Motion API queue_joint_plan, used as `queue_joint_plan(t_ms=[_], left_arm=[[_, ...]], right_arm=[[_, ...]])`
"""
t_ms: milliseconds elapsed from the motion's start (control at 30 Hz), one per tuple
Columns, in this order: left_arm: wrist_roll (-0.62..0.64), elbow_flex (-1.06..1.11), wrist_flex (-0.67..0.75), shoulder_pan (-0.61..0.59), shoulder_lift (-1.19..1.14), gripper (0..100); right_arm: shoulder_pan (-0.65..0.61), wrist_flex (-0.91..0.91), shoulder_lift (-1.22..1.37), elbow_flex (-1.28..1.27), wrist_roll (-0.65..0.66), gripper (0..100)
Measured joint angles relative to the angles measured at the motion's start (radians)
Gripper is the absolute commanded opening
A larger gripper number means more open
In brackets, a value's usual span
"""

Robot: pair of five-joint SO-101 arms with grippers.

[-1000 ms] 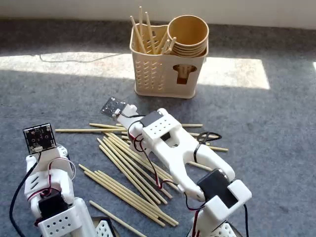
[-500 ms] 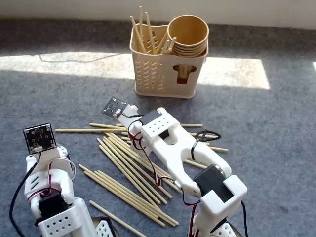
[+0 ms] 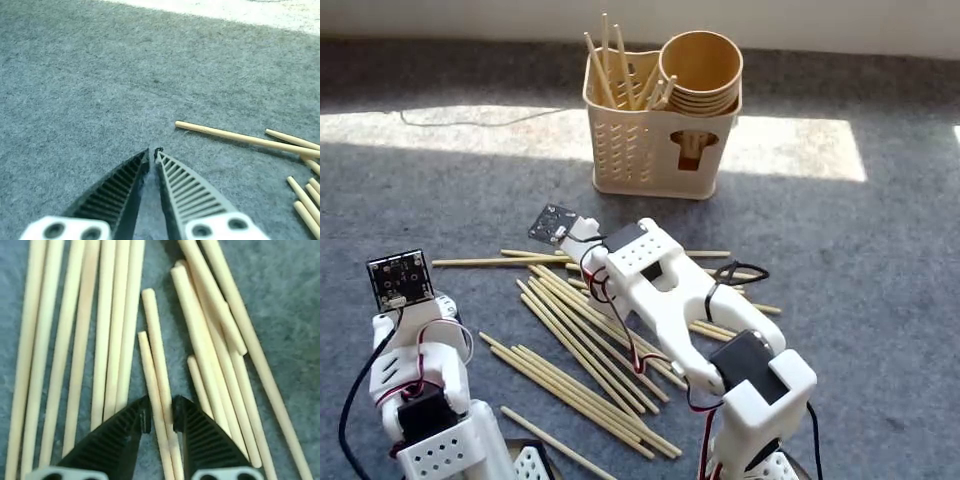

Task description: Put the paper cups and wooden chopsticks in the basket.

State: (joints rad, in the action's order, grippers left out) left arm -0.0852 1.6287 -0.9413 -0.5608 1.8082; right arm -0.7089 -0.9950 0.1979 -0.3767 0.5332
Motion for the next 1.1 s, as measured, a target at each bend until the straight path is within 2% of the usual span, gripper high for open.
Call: queue_joint_plan(t_ms=[433, 867, 1100], left_arm=[[0.0, 0.0, 0.0, 0.041, 0.0, 4], [0.0, 0.017, 0.034, 0.049, 0.002, 4], [0.0, 0.018, 0.037, 0.049, 0.0, 4]], right_arm=[[0.026, -0.028, -0.018, -0.005, 0.003, 0.5], [0.031, -0.043, -0.285, -0.141, 0.0, 0.5], [0.032, -0.043, -0.442, -0.161, -0.094, 0.5]])
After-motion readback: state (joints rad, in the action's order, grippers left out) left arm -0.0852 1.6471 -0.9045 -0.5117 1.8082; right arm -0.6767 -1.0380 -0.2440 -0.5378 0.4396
